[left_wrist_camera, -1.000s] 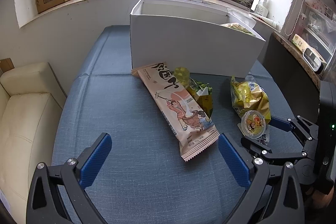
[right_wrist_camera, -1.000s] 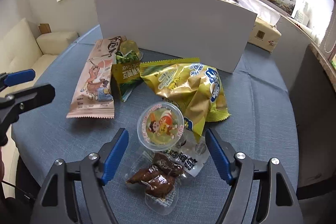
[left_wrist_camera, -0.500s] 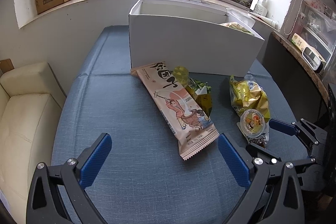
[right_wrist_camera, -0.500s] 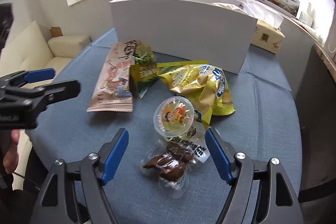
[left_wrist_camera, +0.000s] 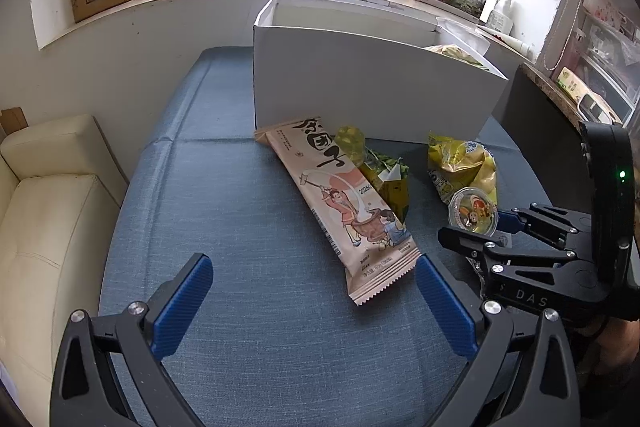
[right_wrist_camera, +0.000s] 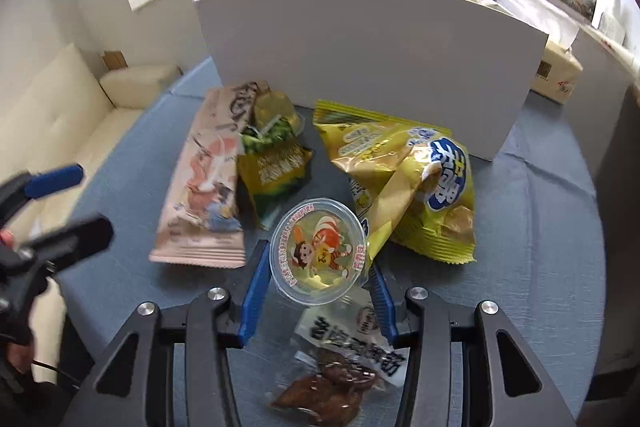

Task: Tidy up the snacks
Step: 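Hold the jelly cup in the right gripper while the left gripper grasps the long pink pastry bag, then carry both items over the box and release them inside with both grippers, then grasp the yellow chip bag with the right gripper while the left gripper grasps the green seaweed pack, then carry both bags over the box and release them inside with both grippers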

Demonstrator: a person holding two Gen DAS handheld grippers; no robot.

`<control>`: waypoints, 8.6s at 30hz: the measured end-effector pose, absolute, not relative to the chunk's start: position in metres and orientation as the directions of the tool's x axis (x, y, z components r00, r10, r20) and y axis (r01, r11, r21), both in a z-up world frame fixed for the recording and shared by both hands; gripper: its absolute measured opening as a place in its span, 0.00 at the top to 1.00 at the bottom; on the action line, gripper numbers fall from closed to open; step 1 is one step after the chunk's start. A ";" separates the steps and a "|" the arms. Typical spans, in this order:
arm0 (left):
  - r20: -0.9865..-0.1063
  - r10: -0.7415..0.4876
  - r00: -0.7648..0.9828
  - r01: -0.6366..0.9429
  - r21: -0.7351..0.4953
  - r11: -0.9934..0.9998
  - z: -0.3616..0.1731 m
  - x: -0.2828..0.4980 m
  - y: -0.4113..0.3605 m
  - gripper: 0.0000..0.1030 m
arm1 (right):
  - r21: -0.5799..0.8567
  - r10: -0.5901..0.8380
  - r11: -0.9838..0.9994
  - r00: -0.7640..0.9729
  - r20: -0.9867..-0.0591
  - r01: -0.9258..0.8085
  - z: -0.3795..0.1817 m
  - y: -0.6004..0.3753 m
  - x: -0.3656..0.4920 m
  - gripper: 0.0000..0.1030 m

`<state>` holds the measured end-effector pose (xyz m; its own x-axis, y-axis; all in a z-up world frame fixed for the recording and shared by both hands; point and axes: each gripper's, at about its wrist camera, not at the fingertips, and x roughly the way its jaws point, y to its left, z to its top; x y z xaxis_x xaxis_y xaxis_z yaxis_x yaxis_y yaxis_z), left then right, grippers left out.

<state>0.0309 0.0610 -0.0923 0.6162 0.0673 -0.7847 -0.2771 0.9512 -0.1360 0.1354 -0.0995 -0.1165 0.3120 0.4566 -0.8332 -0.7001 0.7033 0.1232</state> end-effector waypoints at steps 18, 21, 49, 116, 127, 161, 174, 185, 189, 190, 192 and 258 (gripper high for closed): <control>-0.785 0.067 0.616 -0.284 -0.142 0.948 -0.092 0.031 0.063 0.00 | 0.165 0.519 0.684 0.316 -0.794 -0.711 -0.084 -0.139 0.091 0.51; -0.789 0.069 0.611 -0.279 -0.133 0.951 -0.093 0.032 0.060 0.00 | 0.169 0.521 0.698 0.331 -0.787 -0.696 -0.079 -0.151 0.092 0.51; -0.879 0.237 0.414 -0.448 0.030 0.893 -0.149 0.151 0.060 0.00 | 0.177 0.514 0.731 0.362 -0.778 -0.659 -0.073 -0.168 0.089 0.51; -0.623 0.201 0.756 -0.236 0.027 0.971 0.007 0.255 0.115 0.00 | 0.246 0.562 0.786 0.488 -0.668 -0.567 0.005 -0.078 0.314 0.00; -0.614 0.180 0.769 -0.217 0.015 0.976 0.019 0.217 0.105 0.00 | 0.335 0.613 0.780 0.538 -0.578 -0.529 0.016 -0.123 0.289 0.00; -0.734 -0.041 0.677 -0.057 -0.109 0.992 -0.051 0.052 0.033 0.00 | 0.155 0.477 0.775 0.407 -0.779 -0.612 -0.110 -0.142 0.157 0.00; -0.744 -0.030 0.667 -0.092 -0.122 0.988 -0.059 0.056 0.041 0.00 | 0.110 0.426 0.752 0.353 -0.833 -0.650 -0.140 -0.109 0.185 0.06; -0.771 -0.020 0.636 -0.101 -0.108 0.989 -0.075 0.079 0.039 0.00 | 0.149 0.481 0.759 0.391 -0.785 -0.634 -0.117 -0.129 0.178 0.40; -0.794 -0.002 0.608 -0.112 -0.089 0.990 -0.090 0.104 0.029 0.00 | 0.182 0.498 0.789 0.438 -0.748 -0.587 -0.100 -0.156 0.169 0.40; -0.796 -0.001 0.605 -0.110 -0.085 0.990 -0.093 0.111 0.026 0.00 | 0.185 0.493 0.800 0.449 -0.745 -0.571 -0.097 -0.163 0.166 0.40; -0.796 0.003 0.606 -0.109 -0.079 0.991 -0.099 0.122 0.022 0.00 | 0.188 0.488 0.812 0.466 -0.738 -0.552 -0.091 -0.177 0.159 0.40; -0.739 0.090 0.668 -0.158 -0.023 0.987 -0.006 0.252 0.106 0.00 | 0.296 0.600 0.770 0.483 -0.637 -0.566 0.018 -0.081 0.335 0.10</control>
